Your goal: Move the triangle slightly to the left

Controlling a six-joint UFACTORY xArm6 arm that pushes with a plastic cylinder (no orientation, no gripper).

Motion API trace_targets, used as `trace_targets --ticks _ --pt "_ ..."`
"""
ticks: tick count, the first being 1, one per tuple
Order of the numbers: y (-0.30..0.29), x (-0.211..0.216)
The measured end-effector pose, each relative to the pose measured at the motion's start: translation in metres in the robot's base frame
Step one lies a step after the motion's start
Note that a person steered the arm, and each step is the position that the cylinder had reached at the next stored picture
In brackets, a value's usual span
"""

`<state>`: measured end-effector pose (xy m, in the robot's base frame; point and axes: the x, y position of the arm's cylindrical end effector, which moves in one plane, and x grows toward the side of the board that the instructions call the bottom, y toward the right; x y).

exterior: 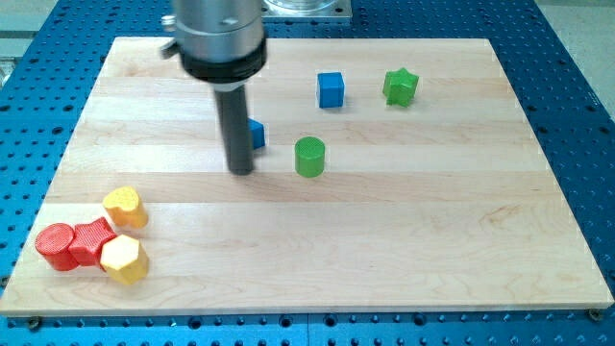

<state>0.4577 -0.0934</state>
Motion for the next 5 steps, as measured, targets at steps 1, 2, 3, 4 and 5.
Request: trace_targets --ticks 1,2,3,4,5 --pt "-0.003 -0.012" --pt "0.04 -0.035" --pt "0.062 -0.057" --pt "0.031 0.001" --pt "0.001 0.006"
